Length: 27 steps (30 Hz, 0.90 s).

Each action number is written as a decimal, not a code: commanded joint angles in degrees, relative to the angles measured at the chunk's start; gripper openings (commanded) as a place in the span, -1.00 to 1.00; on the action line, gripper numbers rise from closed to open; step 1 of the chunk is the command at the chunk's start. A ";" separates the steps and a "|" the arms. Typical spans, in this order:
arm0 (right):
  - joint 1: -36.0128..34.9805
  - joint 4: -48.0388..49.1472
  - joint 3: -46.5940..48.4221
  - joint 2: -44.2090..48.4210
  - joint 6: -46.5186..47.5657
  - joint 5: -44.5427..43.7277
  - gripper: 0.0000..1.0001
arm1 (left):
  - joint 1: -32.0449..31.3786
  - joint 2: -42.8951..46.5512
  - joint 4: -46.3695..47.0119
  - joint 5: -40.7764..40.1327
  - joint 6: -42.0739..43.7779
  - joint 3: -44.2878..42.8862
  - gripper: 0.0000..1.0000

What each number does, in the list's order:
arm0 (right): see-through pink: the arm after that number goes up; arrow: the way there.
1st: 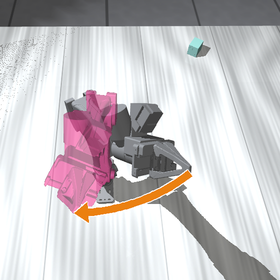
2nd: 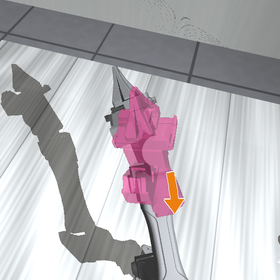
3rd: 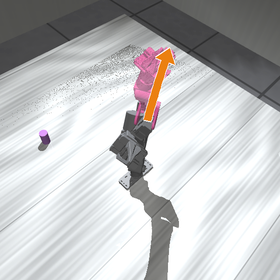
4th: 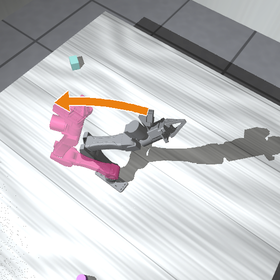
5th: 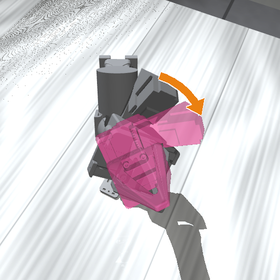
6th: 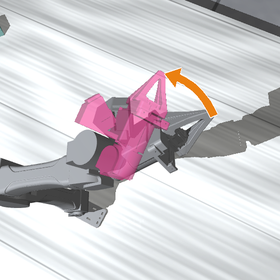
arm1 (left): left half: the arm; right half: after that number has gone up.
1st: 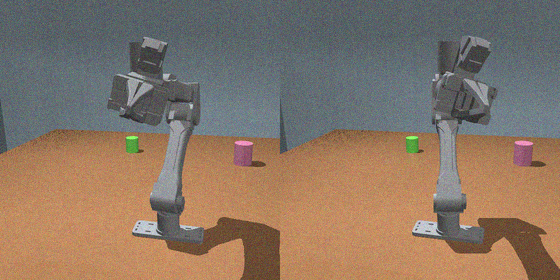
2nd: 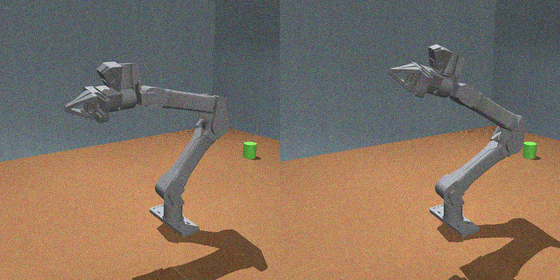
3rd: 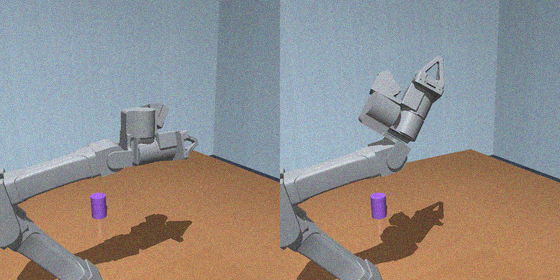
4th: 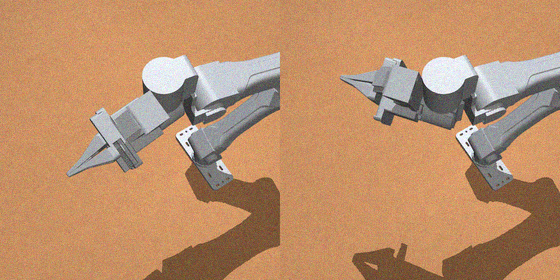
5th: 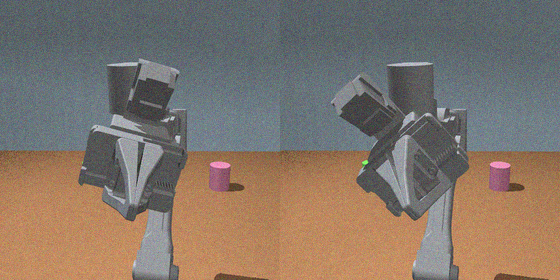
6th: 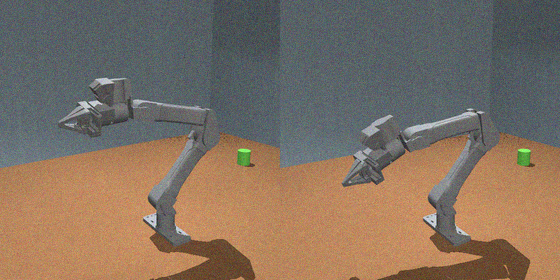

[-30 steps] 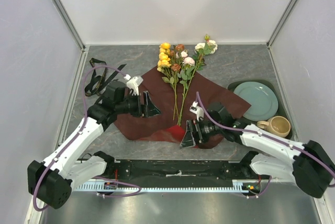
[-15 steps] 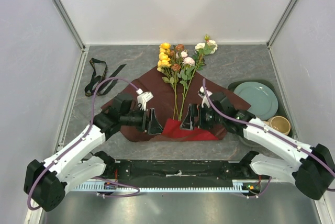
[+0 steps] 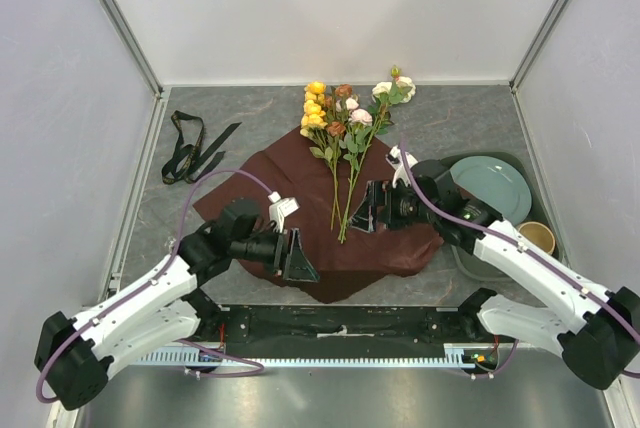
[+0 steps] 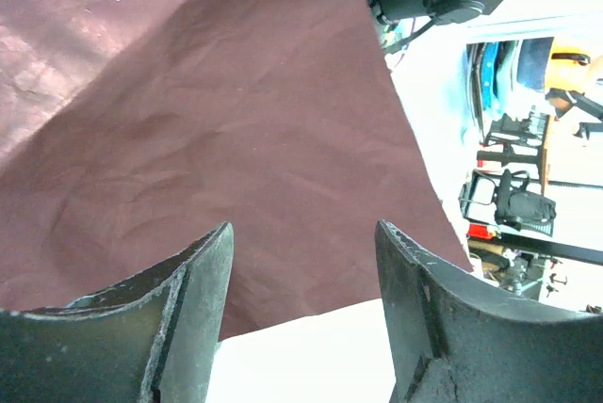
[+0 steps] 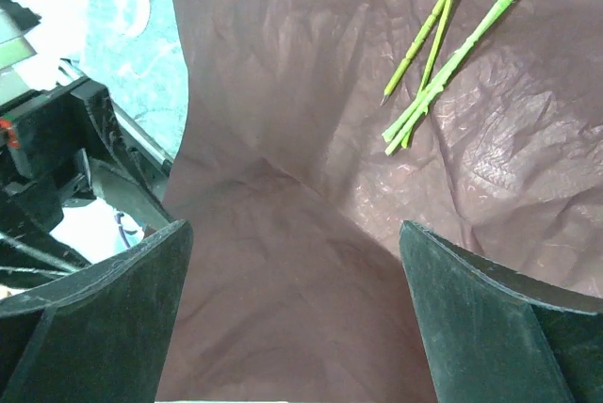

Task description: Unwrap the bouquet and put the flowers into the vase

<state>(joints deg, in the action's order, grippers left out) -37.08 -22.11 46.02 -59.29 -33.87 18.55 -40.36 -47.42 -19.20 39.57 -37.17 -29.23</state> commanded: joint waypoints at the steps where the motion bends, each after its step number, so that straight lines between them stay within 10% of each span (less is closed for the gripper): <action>1: 0.25 1.00 0.13 -2.49 1.09 2.96 0.96 | -1.04 2.85 1.80 1.21 -4.58 -0.21 0.39; 17: -9.06 15.96 -11.04 -12.61 -8.94 1.24 0.75 | -0.95 -1.27 1.09 -19.70 -3.79 -10.93 0.59; 27: 5.86 13.23 5.64 -24.63 -6.92 -12.66 -0.16 | -0.95 -1.54 -1.98 -23.05 -2.38 -15.41 0.62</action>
<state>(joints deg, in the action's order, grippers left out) -37.65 -10.98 43.59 -78.50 -41.43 10.98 -41.23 -48.86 -20.05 18.20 -39.81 -41.56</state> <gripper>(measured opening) 0.468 0.815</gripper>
